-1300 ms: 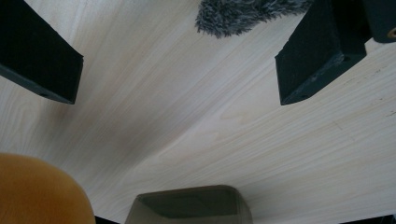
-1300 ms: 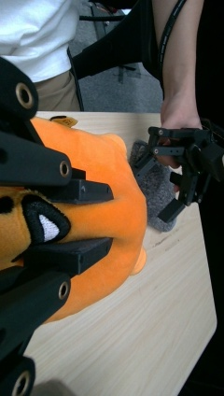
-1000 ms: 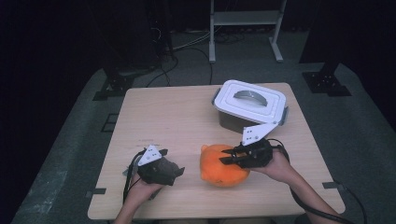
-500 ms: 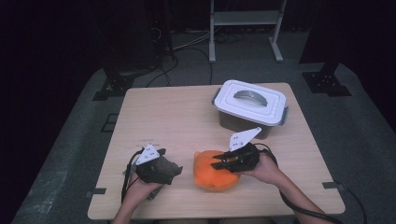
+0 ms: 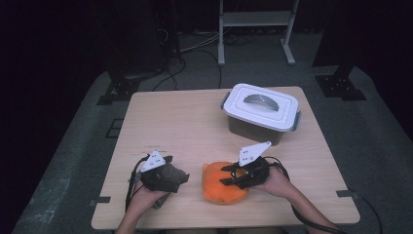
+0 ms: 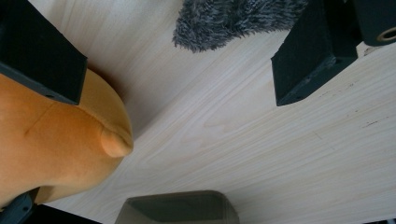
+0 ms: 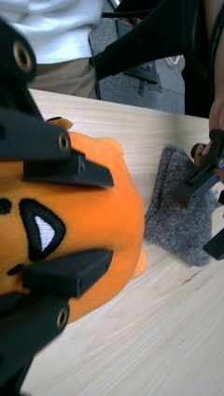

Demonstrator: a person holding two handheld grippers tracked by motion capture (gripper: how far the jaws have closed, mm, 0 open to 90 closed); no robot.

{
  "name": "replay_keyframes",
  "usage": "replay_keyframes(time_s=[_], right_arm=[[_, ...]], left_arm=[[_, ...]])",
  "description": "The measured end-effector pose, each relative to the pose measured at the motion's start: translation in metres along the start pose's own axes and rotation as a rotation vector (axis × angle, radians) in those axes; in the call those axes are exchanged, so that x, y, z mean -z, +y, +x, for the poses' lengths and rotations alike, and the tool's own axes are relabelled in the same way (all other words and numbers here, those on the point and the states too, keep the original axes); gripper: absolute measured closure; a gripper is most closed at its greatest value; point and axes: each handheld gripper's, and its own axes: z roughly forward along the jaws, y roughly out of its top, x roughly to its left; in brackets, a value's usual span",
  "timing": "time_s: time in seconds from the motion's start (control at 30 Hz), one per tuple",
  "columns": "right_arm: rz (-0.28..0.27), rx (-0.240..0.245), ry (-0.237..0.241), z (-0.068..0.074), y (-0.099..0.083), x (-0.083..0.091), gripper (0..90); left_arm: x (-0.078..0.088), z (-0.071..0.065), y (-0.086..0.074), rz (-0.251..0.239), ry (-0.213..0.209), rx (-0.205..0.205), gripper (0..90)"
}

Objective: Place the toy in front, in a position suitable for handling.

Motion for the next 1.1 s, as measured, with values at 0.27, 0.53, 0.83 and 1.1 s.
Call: replay_keyframes(time_s=[0.27,0.53,0.83,1.1], right_arm=[[-0.054,-0.007,-0.001,0.003,-0.005,0.015,40.3],[-0.070,-0.009,-0.018,0.007,-0.019,0.034,37.4],[-0.092,-0.023,-0.020,0.004,-0.032,0.040,34.1],[-0.084,-0.025,-0.028,0.004,-0.043,0.036,30.5]], left_arm=[[0.003,0.002,0.000,0.033,-0.008,-0.053,6.6],[0.015,0.018,-0.003,0.086,-0.057,-0.109,15.3],[0.013,0.036,-0.020,0.192,-0.073,-0.093,23.7],[0.007,0.038,-0.027,0.274,-0.034,-0.095,28.6]])
